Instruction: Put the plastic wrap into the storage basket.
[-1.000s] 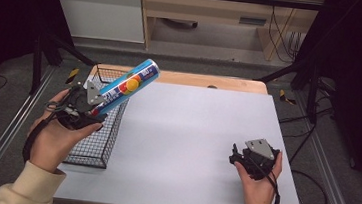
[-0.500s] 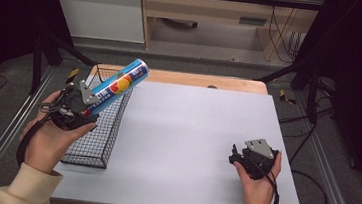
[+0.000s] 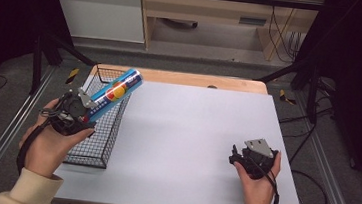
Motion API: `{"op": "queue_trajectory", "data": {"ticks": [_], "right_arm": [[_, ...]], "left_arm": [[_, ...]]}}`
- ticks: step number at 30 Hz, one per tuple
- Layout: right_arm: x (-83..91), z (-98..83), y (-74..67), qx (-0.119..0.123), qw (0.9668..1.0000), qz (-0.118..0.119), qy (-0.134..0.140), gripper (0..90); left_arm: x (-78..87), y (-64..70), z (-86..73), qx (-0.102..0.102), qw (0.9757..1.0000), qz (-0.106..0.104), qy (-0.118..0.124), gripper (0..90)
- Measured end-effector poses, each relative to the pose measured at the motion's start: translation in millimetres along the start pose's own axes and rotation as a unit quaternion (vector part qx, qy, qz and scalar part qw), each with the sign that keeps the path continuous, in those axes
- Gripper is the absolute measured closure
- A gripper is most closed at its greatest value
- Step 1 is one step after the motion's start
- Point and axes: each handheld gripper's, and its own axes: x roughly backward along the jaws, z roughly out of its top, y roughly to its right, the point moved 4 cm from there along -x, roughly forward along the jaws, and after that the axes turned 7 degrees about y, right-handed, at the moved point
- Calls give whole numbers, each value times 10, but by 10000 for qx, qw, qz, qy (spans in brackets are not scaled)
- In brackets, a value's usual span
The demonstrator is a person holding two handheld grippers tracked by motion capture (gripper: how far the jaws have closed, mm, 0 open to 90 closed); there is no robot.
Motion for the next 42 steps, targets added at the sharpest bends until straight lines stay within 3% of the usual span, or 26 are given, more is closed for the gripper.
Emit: {"op": "queue_trajectory", "data": {"ticks": [6,15,18,31,35,36,42], "right_arm": [[0,4,-6,44,10000,15,15,95],[-3,-9,-12,29,10000,39,-41,96],[-7,-12,-15,39,10000,41,-59,97],[-5,-9,-7,-16,10000,71,-47,99],[-6,-5,-10,-3,10000,85,-35,99],[-7,1,-11,0,10000,92,-17,100],[-20,3,-16,10,9999,150,-37,100]], "left_arm": [[-85,-27,-5,0,9998,84,-190,316],[-204,-76,-47,248,9986,181,-433,317],[-279,-99,-82,432,9975,161,-542,317],[-342,-112,-193,778,9929,265,-859,319],[-350,-98,-200,701,9918,298,-1028,319],[-361,-86,-206,771,9914,256,-1030,319],[-398,-64,-229,747,9899,294,-1167,319]]}}
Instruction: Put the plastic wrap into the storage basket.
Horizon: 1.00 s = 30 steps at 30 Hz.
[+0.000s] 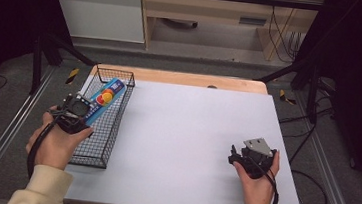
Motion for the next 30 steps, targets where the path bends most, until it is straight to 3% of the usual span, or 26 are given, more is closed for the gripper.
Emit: {"op": "queue_trajectory", "data": {"ticks": [11,15,30], "right_arm": [[3,0,4,-11,10000,-7,-10,100],[0,-4,-1,-1,10000,21,-18,100],[-5,-15,-13,-1,10000,53,-81,99]], "left_arm": [[-98,15,-30,-56,9997,-2,-235,319],[-111,15,-37,-111,9994,111,-309,319],[-170,46,-2,-215,9982,204,-517,319]]}}
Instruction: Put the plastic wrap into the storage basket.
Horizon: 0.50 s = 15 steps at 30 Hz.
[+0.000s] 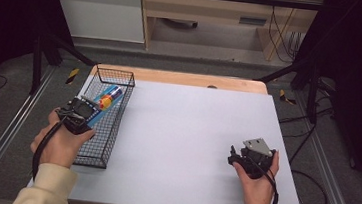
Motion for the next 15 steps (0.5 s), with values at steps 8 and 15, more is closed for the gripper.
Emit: {"op": "queue_trajectory", "data": {"ticks": [8,15], "right_arm": [[-6,-4,-10,50,10000,20,1,99],[-10,-8,-16,49,10000,34,-26,100]], "left_arm": [[-86,21,-2,-53,9998,-77,-153,319],[-148,52,-20,-150,9992,-157,-335,319]]}}
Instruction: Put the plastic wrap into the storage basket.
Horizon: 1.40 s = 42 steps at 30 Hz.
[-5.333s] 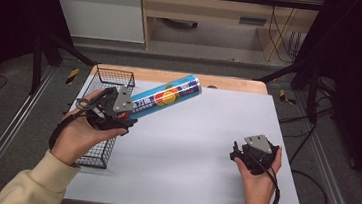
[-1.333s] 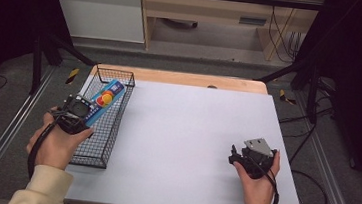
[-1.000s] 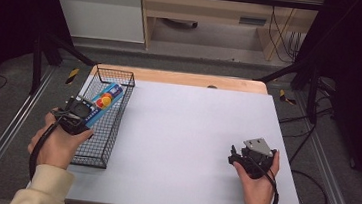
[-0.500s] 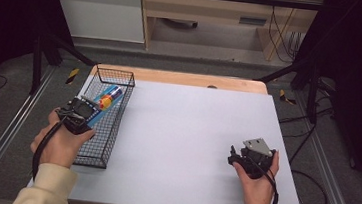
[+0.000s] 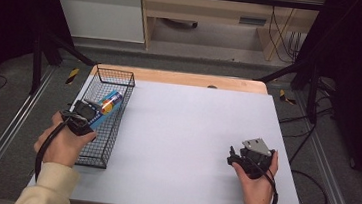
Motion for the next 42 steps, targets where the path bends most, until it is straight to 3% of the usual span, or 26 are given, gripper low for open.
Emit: {"op": "queue_trajectory", "data": {"ticks": [19,29,42], "right_arm": [[1,4,-13,-5,10000,35,9,101],[-1,0,-15,7,10000,43,-9,101],[0,0,-17,23,10000,41,-6,102]], "left_arm": [[-99,56,-33,15,9999,-108,-124,319],[-116,54,-40,122,9997,-196,-82,319],[-116,59,-37,97,9997,-198,-100,319]]}}
